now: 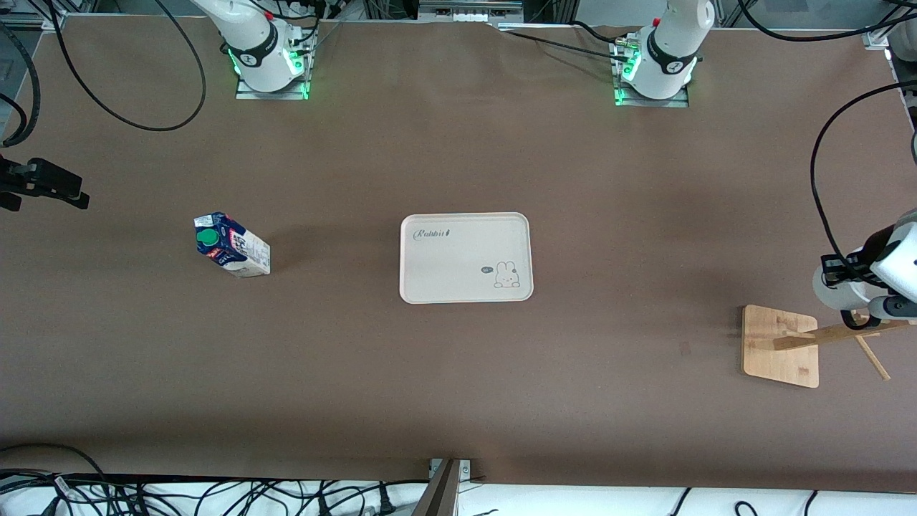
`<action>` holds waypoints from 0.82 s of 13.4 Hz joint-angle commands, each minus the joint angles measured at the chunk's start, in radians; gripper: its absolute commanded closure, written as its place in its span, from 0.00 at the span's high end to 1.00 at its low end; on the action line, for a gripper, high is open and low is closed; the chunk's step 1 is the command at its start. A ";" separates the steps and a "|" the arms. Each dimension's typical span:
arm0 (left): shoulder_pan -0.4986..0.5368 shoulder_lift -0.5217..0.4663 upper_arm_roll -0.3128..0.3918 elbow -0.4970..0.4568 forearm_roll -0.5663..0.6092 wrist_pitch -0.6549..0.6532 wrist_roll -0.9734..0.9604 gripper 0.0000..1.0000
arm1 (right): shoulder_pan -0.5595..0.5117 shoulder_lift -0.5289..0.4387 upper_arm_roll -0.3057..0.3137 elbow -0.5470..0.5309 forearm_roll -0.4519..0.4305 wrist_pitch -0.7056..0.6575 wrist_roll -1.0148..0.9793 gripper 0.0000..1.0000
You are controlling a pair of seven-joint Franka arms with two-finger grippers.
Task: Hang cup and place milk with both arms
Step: 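Hang the mug handle on a stand peg with the left gripper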
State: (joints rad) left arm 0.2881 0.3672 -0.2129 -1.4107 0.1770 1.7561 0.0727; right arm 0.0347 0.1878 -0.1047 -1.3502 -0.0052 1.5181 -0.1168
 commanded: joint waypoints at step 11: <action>0.005 -0.036 -0.039 0.009 -0.008 -0.015 0.075 1.00 | -0.058 -0.014 0.056 -0.024 0.022 -0.033 0.023 1.00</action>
State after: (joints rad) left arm 0.3014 0.3609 -0.2416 -1.4070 0.1742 1.7561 0.1415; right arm -0.0029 0.1878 -0.0702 -1.3620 0.0057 1.4962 -0.1102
